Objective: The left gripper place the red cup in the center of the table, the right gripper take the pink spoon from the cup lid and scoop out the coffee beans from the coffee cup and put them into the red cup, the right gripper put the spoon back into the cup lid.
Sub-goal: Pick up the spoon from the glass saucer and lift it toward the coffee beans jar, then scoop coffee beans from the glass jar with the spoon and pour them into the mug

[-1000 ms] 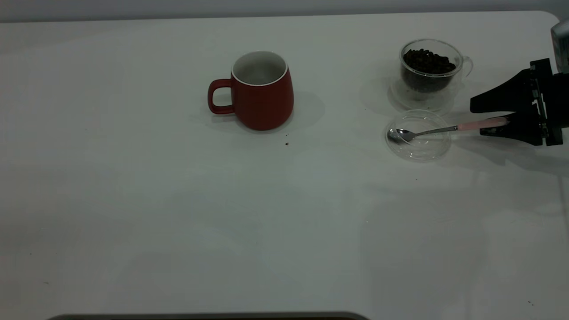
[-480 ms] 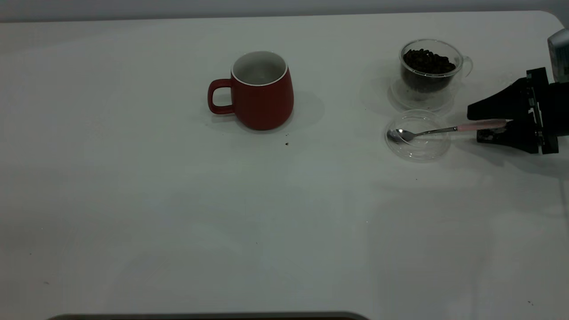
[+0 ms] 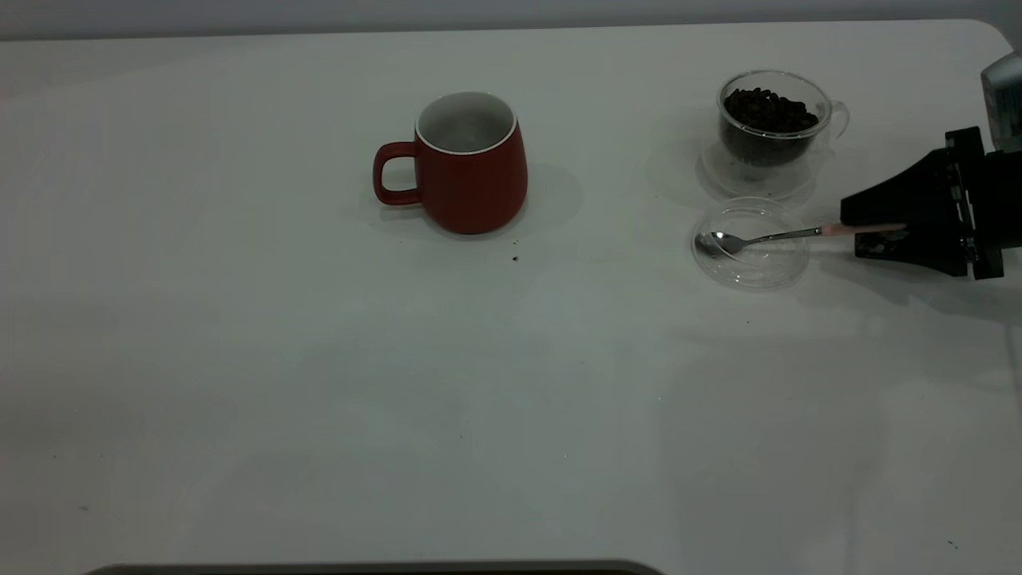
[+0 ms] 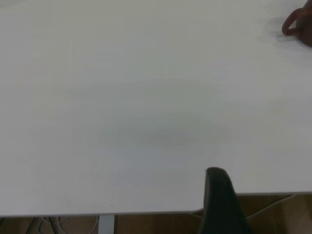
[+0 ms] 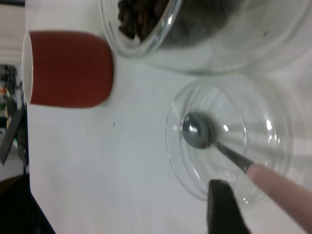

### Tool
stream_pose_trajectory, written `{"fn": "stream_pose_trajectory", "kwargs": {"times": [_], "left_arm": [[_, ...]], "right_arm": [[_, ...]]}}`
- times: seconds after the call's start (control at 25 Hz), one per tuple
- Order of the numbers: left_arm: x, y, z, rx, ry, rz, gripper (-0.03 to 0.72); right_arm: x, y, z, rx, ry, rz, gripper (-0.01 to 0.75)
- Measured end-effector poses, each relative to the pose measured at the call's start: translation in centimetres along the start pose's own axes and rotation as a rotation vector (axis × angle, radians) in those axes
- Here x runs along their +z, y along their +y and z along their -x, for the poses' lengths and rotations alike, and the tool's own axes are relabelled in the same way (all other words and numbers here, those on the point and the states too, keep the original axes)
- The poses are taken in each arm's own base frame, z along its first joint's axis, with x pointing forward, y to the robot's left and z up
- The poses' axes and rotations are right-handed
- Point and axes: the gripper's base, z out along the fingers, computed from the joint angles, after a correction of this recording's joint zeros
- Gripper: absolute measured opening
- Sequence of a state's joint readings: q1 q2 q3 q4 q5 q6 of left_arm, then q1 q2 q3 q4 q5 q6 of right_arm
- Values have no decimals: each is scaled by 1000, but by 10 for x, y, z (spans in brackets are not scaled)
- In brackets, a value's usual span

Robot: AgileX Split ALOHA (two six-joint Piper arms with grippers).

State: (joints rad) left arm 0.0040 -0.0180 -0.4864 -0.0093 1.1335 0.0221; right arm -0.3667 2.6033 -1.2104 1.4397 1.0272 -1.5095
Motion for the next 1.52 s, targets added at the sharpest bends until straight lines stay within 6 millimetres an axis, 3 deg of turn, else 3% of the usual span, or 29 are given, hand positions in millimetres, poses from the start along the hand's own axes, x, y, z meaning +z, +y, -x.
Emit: {"fn": "stream_pose_trajectory", "kwargs": {"times": [0.12, 0.24, 0.52, 0.68, 0.92, 1.08, 1.24, 1.52], "left_arm": [[0, 0, 0, 0, 0, 0, 505], [0, 0, 0, 0, 0, 0, 505], [0, 0, 0, 0, 0, 0, 505], [0, 0, 0, 1, 0, 0, 505], [0, 0, 0, 2, 0, 0, 505], [0, 0, 0, 2, 0, 0, 505], [0, 0, 0, 2, 0, 0, 505], [0, 0, 0, 2, 0, 0, 505]], "right_arm": [[0, 0, 0, -2, 0, 0, 297], [0, 2, 0, -5, -4, 23, 98], [-5, 7, 2, -39, 20, 21, 100], [-29, 13, 10, -79, 38, -22, 100], [-74, 50, 33, -176, 30, -69, 100], [-90, 81, 45, -262, 1, -60, 100], [-87, 91, 56, -257, -106, -48, 100], [-68, 85, 69, -201, -227, -185, 100]]}}
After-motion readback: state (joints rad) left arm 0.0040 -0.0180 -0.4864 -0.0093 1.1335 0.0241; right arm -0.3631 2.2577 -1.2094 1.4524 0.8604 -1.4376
